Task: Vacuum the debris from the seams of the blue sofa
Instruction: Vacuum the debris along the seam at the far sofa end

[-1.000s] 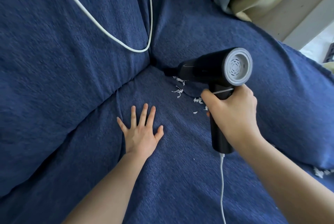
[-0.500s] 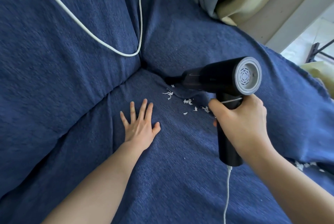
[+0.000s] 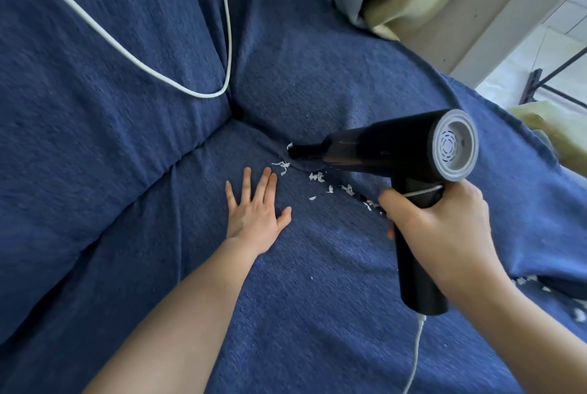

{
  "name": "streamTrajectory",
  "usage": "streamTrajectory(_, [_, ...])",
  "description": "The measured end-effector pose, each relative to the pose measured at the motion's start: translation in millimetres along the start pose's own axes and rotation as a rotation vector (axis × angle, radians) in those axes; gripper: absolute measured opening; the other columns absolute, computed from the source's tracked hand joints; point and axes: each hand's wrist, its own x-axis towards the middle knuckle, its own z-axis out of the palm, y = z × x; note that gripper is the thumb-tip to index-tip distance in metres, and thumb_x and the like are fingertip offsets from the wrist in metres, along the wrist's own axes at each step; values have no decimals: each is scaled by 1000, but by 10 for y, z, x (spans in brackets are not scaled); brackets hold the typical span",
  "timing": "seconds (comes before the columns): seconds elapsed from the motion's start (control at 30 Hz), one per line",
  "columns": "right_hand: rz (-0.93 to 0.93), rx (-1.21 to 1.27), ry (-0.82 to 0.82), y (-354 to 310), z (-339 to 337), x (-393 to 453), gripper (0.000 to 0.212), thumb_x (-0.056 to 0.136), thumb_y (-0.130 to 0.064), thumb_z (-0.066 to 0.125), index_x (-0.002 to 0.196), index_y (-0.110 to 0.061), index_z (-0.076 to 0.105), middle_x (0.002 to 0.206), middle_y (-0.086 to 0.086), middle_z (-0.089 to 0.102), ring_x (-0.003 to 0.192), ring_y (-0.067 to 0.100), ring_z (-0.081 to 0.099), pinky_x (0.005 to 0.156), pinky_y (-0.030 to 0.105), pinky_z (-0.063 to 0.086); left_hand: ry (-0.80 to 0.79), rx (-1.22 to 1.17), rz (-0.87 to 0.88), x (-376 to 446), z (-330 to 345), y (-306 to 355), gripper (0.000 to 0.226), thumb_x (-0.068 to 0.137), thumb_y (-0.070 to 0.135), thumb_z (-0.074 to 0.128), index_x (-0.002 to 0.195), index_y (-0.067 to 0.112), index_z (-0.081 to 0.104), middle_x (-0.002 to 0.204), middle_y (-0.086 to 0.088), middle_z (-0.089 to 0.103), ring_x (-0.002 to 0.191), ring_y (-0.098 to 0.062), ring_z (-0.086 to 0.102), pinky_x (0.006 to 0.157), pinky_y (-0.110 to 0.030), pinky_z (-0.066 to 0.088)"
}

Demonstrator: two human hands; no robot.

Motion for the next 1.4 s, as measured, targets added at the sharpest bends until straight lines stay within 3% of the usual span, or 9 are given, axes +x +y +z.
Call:
streamTrajectory(0.43, [15,-1,3,-41,-161,-148,32,58,-38,62,61,-6,60,58,6,68,68,28,68,71,39,55,-52,15,-5,14,-59,31,76,95,60,18,152,11,10,162,0,-4,146,-32,-18,114,-64,-5])
streamTrajectory(0.63, [41,53,27,-30,-82,-43,25,70,-28,72,66,-5,62,55,3,70,65,26,70,76,43,58,-72,16,-8,31,-63,32,76,95,61,19,152,12,8,161,0,-7,145,-32,-20,113,-63,-6])
streamTrajectory(0.8, [39,76,34,-102,11,-46,34,59,-39,62,66,-7,61,59,8,69,74,31,69,77,42,56,-73,6,-5,27,-63,23,77,95,61,19,152,11,8,162,0,-6,145,-32,-20,113,-64,-5])
streamTrajectory(1.03, [19,15,-20,-142,-258,-152,33,55,-38,62,58,-5,61,58,0,69,66,27,67,63,33,50,-87,14,-8,30,-79,31,77,95,61,17,152,11,7,161,0,-5,145,-32,-20,113,-64,-6])
streamTrajectory(1.2, [-22,17,12,-113,-200,-88,34,56,-37,62,61,-3,60,55,10,67,66,31,68,67,41,56,-98,16,-11,28,-84,38,77,95,61,16,152,11,5,161,0,-8,145,-32,-21,113,-64,-6])
streamTrajectory(1.4, [-71,15,-5,-191,54,60,28,60,-41,64,63,-15,56,55,2,63,75,20,65,62,27,45,-103,16,-10,26,-87,26,77,95,61,16,152,12,4,161,0,-8,145,-32,-21,113,-64,-7])
